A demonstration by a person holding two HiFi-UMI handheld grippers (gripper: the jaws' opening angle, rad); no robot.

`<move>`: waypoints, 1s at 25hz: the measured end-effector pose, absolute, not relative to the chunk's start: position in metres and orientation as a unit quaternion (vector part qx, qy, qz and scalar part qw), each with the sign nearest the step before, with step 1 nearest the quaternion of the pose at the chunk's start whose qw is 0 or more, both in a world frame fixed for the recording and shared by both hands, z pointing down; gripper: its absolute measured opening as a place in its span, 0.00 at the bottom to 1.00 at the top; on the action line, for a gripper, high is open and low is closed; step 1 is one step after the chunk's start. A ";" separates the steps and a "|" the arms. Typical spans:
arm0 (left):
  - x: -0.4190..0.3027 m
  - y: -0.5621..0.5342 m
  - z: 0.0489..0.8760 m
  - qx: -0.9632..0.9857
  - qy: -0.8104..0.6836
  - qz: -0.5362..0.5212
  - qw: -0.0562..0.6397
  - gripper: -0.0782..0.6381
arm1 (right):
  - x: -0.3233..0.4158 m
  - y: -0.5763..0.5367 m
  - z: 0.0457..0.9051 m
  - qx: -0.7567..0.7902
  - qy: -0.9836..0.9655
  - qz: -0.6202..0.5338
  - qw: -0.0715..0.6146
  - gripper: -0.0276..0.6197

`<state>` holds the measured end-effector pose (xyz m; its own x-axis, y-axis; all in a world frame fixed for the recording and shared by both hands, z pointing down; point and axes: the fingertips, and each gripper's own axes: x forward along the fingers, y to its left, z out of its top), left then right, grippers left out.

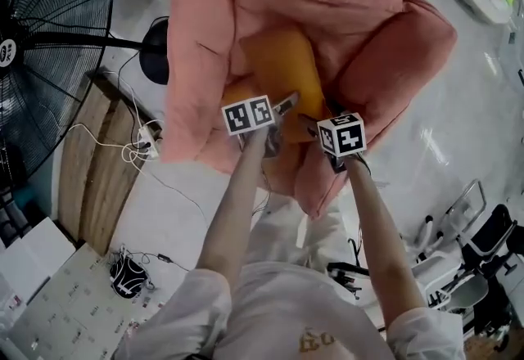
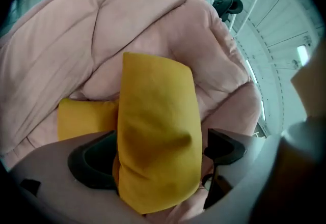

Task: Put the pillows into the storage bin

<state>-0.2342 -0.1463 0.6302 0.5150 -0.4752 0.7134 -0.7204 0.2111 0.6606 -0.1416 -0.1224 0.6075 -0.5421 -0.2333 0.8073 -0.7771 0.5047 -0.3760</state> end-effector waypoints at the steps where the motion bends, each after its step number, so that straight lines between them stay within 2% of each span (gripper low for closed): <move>1: -0.232 -0.148 0.635 0.619 -0.480 0.103 0.613 0.91 | -0.143 -0.122 0.613 0.313 -0.791 0.383 0.361 0.73; 4: -0.228 -0.152 0.649 0.616 -0.470 0.111 0.622 0.95 | -0.149 -0.123 0.631 0.299 -0.789 0.385 0.374 0.79; 9: -0.221 -0.153 0.666 0.612 -0.448 0.114 0.641 0.92 | -0.155 -0.124 0.652 0.283 -0.783 0.388 0.396 0.80; 16: -0.222 -0.152 0.660 0.615 -0.450 0.114 0.637 0.84 | -0.160 -0.120 0.648 0.276 -0.785 0.382 0.403 0.67; 25: -0.229 -0.133 0.634 0.605 -0.466 0.099 0.637 0.81 | -0.167 -0.102 0.621 0.264 -0.790 0.385 0.397 0.64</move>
<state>-0.2288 -0.1332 0.6337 0.5454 -0.4382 0.7145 -0.6912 0.2471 0.6791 -0.1670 -0.1015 0.6213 -0.5451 -0.1109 0.8310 -0.7225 0.5649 -0.3985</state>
